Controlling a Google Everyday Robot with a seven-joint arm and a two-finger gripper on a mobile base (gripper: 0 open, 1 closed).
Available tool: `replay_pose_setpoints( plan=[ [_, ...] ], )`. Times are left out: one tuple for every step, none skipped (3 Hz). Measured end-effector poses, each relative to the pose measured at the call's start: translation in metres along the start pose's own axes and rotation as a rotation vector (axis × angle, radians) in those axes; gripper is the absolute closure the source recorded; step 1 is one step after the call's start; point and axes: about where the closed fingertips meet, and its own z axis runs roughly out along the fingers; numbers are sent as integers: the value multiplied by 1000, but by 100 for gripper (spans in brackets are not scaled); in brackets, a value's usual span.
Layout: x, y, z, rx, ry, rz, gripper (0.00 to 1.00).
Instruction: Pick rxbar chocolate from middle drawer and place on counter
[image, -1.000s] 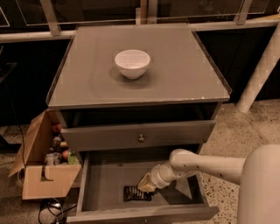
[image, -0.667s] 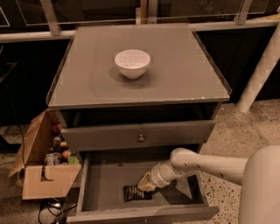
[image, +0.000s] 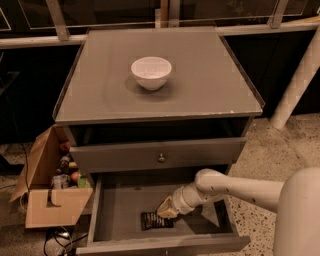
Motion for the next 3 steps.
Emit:
replay_pose_setpoints(
  plan=[
    [-10, -1, -35, 38, 18, 49, 100],
    [-29, 2, -84, 91, 34, 80, 100],
    [-29, 2, -84, 91, 34, 80, 100]
  ],
)
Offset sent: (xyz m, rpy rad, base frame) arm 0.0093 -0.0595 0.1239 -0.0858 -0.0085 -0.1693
